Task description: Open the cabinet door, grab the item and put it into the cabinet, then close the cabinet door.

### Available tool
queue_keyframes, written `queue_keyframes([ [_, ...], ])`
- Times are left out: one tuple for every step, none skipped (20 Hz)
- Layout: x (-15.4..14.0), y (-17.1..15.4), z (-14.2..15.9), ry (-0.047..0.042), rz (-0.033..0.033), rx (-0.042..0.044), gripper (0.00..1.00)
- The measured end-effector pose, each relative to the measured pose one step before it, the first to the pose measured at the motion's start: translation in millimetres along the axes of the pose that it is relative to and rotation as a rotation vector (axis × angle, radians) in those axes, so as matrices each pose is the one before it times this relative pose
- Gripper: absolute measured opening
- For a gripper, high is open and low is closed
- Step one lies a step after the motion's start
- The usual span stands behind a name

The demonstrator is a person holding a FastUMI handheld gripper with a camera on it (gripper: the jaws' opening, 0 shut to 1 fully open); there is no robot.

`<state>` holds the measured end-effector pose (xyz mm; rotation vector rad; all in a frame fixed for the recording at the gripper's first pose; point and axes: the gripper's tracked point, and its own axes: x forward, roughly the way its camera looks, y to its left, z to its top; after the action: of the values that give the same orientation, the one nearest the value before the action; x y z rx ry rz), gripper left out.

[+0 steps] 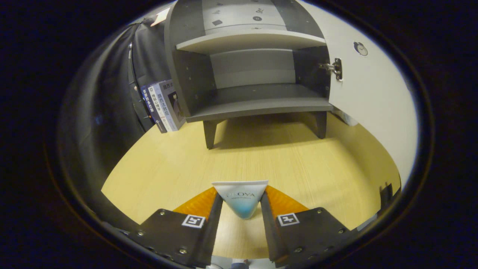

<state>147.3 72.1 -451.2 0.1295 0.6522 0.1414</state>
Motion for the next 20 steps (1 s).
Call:
queue_keyframes([
  [-2.47,0.71,5.82,-0.00701,0.00259,-0.00114,0.56],
  [-3.36,1.43,6.69,-0.00833,0.00732,0.00458,0.56],
  [-3.45,1.54,9.26,-0.01646,0.00552,0.00478,0.56],
  [-3.60,0.68,10.76,-0.01724,0.00288,0.00140,0.56],
  [-4.12,1.24,9.87,-0.01359,0.00377,-0.00100,0.56],
  [-4.53,1.27,11.51,-0.01480,0.00341,-0.00141,0.56],
  [-4.69,2.05,13.58,-0.01886,0.00376,-0.00405,0.56],
  [-5.25,1.98,13.00,-0.02228,0.00428,-0.00521,0.56],
  [-4.22,2.60,16.19,-0.02134,0.00601,-0.00375,0.56],
  [-5.11,2.87,17.64,-0.02625,0.00755,-0.00345,0.56],
  [-4.51,2.81,18.62,-0.03293,0.00624,-0.00555,0.56],
  [-3.42,2.88,17.55,-0.02612,0.00549,-0.01181,0.56],
  [-2.05,2.05,17.64,-0.02701,0.00301,-0.01476,0.56],
  [-2.86,1.89,17.03,-0.02691,0.00279,-0.01295,0.56],
  [-2.37,2.21,18.23,-0.03085,0.00689,-0.01113,0.56],
  [0.15,2.22,17.30,-0.02789,0.00460,-0.01138,0.56],
  [1.26,1.29,16.25,-0.02488,0.00242,-0.01170,0.56],
  [3.38,-0.07,16.39,-0.02933,0.00140,-0.01158,0.55],
  [3.71,0.34,16.72,-0.02773,-0.00019,-0.01160,0.55],
  [3.97,-0.21,15.07,-0.02322,0.00038,-0.01107,0.55],
])
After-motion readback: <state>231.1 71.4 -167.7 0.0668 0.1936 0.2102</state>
